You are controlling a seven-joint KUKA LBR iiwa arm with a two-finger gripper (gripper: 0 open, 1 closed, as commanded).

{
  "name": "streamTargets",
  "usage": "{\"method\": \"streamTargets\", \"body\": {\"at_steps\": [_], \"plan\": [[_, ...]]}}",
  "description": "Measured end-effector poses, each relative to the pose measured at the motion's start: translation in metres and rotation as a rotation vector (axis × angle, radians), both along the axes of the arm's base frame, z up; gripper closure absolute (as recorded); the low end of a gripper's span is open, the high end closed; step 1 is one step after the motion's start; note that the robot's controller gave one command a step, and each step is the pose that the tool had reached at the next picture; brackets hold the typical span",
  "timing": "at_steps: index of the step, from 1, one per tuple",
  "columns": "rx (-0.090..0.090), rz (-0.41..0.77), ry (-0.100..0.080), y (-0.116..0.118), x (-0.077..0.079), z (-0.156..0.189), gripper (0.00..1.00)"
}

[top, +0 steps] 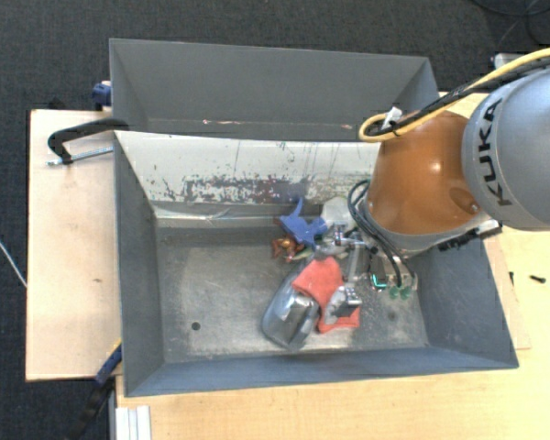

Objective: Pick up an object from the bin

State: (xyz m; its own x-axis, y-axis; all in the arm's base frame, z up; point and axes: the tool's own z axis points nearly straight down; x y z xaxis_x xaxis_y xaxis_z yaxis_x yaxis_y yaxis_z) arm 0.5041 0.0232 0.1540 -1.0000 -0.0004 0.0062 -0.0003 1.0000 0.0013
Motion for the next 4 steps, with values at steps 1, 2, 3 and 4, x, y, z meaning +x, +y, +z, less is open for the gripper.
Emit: {"method": "streamTargets", "body": {"at_steps": [1,2,3,4], "plan": [[0.0,0.0,-0.007,0.0,0.001,0.004,0.0],[-0.007,0.272,-0.003,0.016,0.028,-0.035,0.0],[0.0,0.479,-0.003,0.029,0.043,-0.041,0.0],[0.0,0.58,-0.01,0.046,0.041,-0.027,0.0]]}}
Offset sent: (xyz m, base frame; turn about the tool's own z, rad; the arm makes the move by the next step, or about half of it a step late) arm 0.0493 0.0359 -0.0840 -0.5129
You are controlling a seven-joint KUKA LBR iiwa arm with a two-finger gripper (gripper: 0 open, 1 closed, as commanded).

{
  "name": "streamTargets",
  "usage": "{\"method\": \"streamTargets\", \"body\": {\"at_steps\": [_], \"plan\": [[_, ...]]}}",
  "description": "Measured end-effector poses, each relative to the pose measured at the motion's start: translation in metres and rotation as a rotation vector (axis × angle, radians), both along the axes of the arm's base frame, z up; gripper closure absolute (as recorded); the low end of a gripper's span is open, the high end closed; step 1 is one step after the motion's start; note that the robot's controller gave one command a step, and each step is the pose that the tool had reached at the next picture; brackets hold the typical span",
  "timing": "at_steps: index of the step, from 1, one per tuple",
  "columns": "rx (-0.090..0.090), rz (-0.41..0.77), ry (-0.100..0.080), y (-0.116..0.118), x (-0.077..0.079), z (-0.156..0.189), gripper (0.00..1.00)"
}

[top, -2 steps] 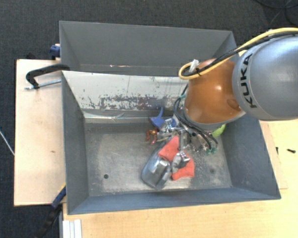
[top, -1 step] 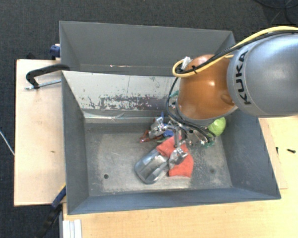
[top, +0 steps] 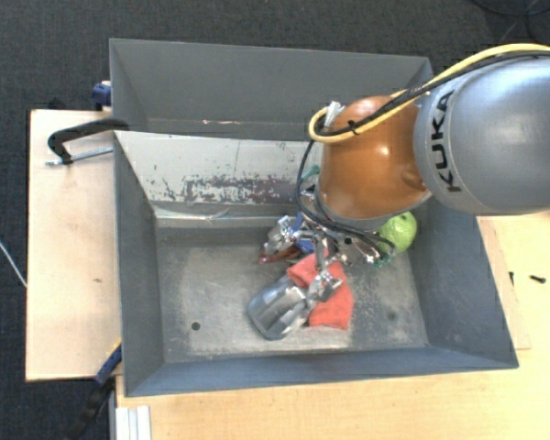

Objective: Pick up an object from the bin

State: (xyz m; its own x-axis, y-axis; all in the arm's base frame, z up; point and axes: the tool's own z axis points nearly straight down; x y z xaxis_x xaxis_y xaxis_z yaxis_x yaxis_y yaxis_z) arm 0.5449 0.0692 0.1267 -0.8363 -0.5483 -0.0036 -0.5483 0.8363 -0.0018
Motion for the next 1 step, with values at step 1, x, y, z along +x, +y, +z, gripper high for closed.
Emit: {"method": "streamTargets", "body": {"at_steps": [1], "plan": [[-0.021,-0.032,0.037,-0.0022,0.0092,-0.0432,0.0]]}}
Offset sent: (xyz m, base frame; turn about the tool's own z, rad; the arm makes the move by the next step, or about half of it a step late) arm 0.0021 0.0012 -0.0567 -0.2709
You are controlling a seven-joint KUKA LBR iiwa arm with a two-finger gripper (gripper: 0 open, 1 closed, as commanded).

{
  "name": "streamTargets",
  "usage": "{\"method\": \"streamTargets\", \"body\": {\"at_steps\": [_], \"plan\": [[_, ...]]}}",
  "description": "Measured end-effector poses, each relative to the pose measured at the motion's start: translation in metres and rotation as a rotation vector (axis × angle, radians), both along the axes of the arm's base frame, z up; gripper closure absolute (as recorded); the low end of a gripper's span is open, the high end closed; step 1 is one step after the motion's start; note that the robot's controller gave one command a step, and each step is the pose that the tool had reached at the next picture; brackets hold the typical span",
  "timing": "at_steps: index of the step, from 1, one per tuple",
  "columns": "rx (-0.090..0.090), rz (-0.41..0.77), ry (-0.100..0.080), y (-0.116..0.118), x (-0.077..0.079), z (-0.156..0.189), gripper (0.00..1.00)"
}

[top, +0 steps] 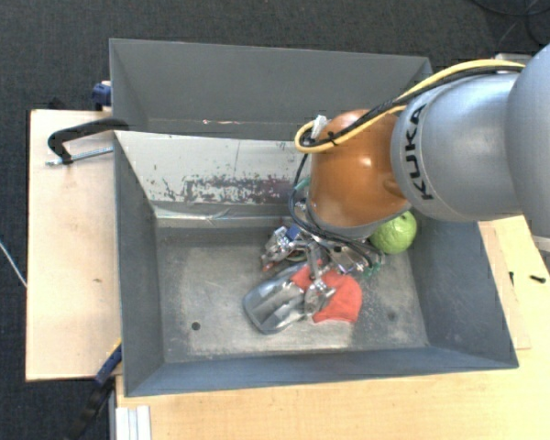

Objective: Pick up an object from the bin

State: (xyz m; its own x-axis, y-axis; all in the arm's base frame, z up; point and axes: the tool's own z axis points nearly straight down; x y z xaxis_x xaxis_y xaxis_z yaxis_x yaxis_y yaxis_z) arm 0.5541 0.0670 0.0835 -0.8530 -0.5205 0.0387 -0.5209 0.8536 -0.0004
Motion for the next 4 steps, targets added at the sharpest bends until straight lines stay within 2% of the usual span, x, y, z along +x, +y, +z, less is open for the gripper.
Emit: {"method": "streamTargets", "body": {"at_steps": [1,4], "plan": [[0.018,0.109,-0.029,0.0045,0.0038,-0.0212,1.0],[0.018,0.131,-0.029,0.0034,0.0019,-0.0161,1.0]]}}
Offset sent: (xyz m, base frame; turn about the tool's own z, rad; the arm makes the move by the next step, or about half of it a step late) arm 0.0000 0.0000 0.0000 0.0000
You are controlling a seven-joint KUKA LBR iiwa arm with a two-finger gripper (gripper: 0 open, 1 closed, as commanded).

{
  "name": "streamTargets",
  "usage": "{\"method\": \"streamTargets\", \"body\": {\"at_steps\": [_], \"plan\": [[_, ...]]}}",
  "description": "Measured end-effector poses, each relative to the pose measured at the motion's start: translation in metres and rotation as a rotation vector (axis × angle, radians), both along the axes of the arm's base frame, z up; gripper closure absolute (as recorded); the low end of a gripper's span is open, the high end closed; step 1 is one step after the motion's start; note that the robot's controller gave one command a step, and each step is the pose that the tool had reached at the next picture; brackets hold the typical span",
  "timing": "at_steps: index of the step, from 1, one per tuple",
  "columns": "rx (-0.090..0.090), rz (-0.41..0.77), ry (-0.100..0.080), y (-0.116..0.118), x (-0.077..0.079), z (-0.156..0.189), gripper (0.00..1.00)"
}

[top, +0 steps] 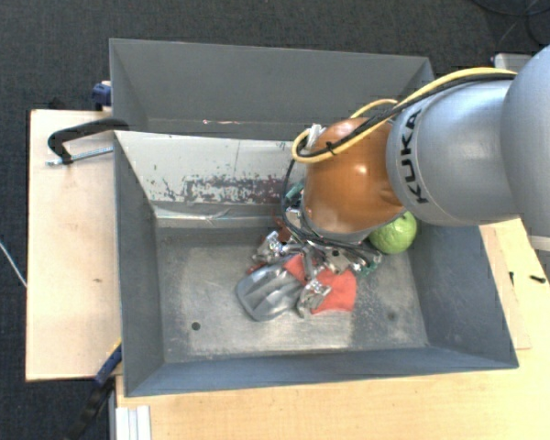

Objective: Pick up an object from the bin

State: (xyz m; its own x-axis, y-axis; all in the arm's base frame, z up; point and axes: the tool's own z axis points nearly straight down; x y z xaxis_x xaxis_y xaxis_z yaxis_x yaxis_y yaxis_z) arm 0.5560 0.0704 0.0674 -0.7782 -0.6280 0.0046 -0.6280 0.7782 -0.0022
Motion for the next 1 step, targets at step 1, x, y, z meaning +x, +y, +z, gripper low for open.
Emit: {"method": "streamTargets", "body": {"at_steps": [1], "plan": [[0.0,-0.002,0.001,-0.0006,-0.0007,0.0026,1.0]]}}
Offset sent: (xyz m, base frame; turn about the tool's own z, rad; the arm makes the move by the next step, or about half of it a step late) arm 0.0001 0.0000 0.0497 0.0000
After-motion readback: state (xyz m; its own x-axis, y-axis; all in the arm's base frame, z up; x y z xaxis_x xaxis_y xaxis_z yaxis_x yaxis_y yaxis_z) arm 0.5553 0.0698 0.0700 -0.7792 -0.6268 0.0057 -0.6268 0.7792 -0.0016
